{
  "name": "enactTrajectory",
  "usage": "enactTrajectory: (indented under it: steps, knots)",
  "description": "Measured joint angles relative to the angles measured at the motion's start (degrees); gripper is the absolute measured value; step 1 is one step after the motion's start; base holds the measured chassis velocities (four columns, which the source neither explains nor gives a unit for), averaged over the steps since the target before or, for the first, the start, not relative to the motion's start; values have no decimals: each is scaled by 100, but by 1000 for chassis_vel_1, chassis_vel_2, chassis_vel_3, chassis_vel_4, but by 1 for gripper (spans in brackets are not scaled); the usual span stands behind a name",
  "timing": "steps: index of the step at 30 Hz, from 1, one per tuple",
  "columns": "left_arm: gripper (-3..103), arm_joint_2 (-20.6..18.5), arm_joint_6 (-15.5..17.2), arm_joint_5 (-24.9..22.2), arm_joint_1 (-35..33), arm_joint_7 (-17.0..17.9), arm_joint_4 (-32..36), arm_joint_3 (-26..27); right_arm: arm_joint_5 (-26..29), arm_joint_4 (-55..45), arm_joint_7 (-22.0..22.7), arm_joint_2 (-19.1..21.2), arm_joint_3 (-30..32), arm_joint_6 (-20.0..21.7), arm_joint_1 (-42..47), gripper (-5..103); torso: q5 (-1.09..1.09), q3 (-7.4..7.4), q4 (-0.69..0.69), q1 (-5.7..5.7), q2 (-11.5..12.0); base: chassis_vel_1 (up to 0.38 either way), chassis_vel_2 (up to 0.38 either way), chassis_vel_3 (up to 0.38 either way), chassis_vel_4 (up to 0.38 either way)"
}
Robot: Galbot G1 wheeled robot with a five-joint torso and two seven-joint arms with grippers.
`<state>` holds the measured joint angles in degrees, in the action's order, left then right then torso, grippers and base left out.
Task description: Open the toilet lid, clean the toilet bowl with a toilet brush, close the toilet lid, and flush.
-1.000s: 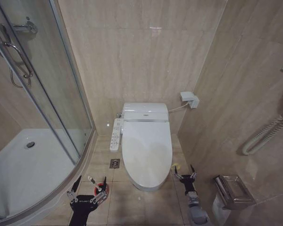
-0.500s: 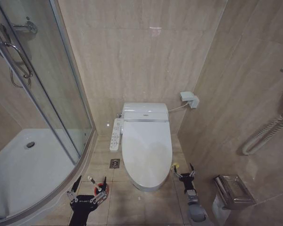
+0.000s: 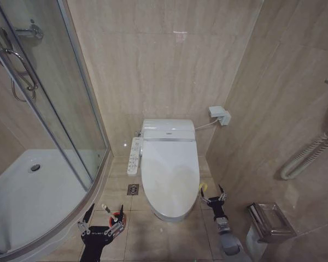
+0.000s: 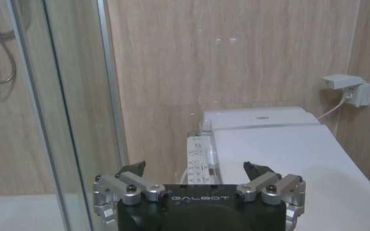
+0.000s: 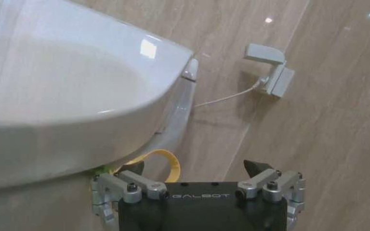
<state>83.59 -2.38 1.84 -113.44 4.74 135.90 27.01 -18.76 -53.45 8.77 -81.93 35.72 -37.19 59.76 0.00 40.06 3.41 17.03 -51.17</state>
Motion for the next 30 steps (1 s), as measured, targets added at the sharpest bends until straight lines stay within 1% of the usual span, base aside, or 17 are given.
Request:
enactTrajectory:
  steps: [7, 12, 22, 30]
  knots:
    - [99, 0, 0, 0, 0, 0, 0, 0, -194, 76, 6, 101, 72, -61, 101, 100, 0, 0, 1, 0, 0, 0, 0, 0, 0]
    - [99, 0, 0, 0, 0, 0, 0, 0, -224, 129, 29, 129, 83, -71, 107, 100, 0, 0, 0, 0, 0, 0, 0, 0, 0]
    - [99, 0, 0, 0, 0, 0, 0, 0, -352, 265, 117, 100, 75, -83, 2, 100, 0, 0, 0, 0, 0, 0, 0, 0, 0]
    - [99, 0, 0, 0, 0, 0, 0, 0, -584, 476, 166, 70, 60, -92, -236, 100, 0, 0, 0, 0, 0, 0, 0, 0, 0]
